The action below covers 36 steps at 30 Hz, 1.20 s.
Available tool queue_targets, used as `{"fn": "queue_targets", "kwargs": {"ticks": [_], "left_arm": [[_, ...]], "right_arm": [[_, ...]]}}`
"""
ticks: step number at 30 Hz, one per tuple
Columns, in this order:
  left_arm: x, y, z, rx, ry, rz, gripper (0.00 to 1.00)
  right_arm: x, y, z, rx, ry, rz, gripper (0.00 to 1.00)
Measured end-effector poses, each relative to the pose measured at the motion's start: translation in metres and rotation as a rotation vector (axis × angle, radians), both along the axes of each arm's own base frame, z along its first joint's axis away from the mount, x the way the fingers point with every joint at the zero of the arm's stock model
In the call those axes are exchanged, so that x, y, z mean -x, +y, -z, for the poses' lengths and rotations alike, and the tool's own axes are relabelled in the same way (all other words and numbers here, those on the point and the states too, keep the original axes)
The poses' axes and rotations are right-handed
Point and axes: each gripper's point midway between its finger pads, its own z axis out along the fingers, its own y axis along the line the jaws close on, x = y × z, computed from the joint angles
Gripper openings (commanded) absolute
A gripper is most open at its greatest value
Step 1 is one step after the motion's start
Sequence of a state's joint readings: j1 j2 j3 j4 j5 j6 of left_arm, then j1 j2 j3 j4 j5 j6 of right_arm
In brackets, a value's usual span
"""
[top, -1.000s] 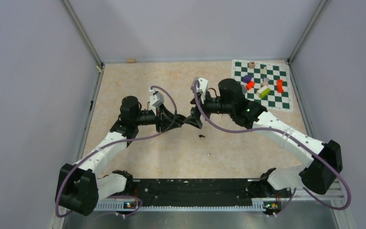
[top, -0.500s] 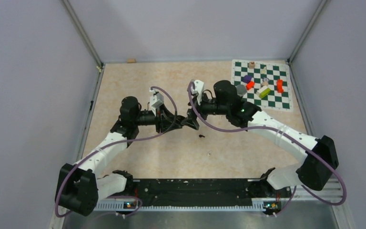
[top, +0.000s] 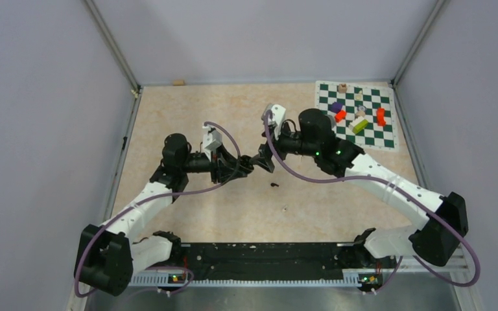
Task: Insert the wireless bluetooth earbuds into the charging case
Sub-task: Open the charging case to the charging case, then pick up the left earbud from the center of the board.
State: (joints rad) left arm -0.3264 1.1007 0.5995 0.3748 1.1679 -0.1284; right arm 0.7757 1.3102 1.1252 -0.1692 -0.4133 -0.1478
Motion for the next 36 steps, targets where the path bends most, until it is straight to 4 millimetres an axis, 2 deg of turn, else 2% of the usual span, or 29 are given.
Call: {"fn": "queue_targets", "kwargs": {"ticks": [4, 7, 15, 19, 22, 26, 30, 36], "left_arm": [[0.009, 0.000, 0.004, -0.001, 0.011, 0.042, 0.00], [0.013, 0.000, 0.004, 0.000, 0.010, 0.056, 0.00], [0.018, 0.001, -0.002, 0.010, -0.017, 0.070, 0.00], [0.016, 0.006, -0.012, 0.027, -0.031, 0.050, 0.00], [0.010, 0.013, -0.028, 0.065, -0.072, 0.013, 0.00], [0.007, 0.020, -0.050, 0.122, -0.137, -0.021, 0.00], [0.005, 0.026, -0.076, 0.181, -0.210, -0.054, 0.00], [0.001, 0.034, -0.105, 0.263, -0.282, -0.120, 0.00]], "right_arm": [[-0.016, -0.015, -0.021, -0.035, -0.062, 0.074, 0.99], [-0.020, -0.020, -0.029, -0.048, -0.087, 0.099, 0.99], [-0.016, -0.022, -0.029, -0.038, -0.092, 0.084, 0.99], [-0.017, -0.028, -0.025, -0.021, -0.075, 0.094, 0.99], [-0.022, -0.034, -0.017, 0.013, -0.039, 0.113, 0.99], [-0.028, -0.033, -0.001, 0.062, 0.015, 0.116, 0.98], [-0.023, -0.034, 0.031, 0.135, 0.101, 0.087, 0.95], [-0.013, -0.034, 0.089, 0.273, 0.257, 0.031, 0.86]]}}
